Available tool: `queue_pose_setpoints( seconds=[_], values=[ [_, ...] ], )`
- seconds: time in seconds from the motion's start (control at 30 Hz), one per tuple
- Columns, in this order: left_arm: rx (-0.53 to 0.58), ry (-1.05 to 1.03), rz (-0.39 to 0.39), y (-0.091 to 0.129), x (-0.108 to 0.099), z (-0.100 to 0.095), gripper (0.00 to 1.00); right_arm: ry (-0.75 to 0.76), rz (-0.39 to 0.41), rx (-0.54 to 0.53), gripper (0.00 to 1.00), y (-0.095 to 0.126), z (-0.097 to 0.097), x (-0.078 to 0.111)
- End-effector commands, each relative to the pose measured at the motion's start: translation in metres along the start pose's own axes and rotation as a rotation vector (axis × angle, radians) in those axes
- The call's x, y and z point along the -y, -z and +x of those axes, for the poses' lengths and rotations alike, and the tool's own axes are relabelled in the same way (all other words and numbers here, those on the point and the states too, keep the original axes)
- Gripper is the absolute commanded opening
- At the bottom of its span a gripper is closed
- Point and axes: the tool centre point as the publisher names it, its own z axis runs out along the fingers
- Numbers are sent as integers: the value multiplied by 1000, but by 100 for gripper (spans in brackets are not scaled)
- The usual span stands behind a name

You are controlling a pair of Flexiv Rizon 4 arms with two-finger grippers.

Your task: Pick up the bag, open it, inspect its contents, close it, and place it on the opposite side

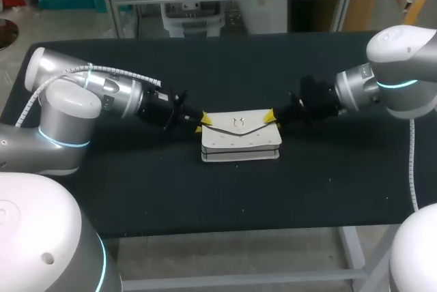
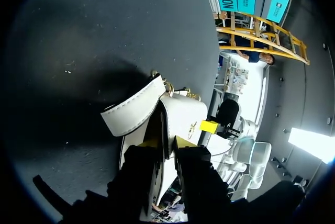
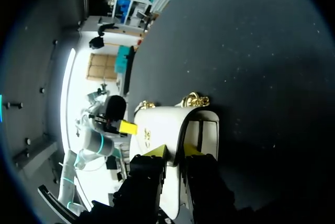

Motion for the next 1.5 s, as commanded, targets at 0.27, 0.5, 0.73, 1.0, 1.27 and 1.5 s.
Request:
queue_pose_setpoints(
  seconds=[0.27,0.5,0.73,1.0,1.27,1.5],
  values=[
    [-3,-9,-5,-5,-5,1,95,2,-7,3,100,-5,3,0],
    [-2,-1,-10,-6,-4,-1,95,-22,4,10,100,-11,-6,-1],
    [-3,0,-5,-4,-5,-1,90,15,-38,5,12,-1,3,-2],
    [-10,-6,-1,-3,-7,1,85,50,-49,7,0,3,11,-3],
    [-4,-15,5,2,-10,5,87,66,-37,-7,0,1,15,0],
    [16,-17,18,6,-14,9,100,47,-14,-8,99,2,11,4]
  ],
)
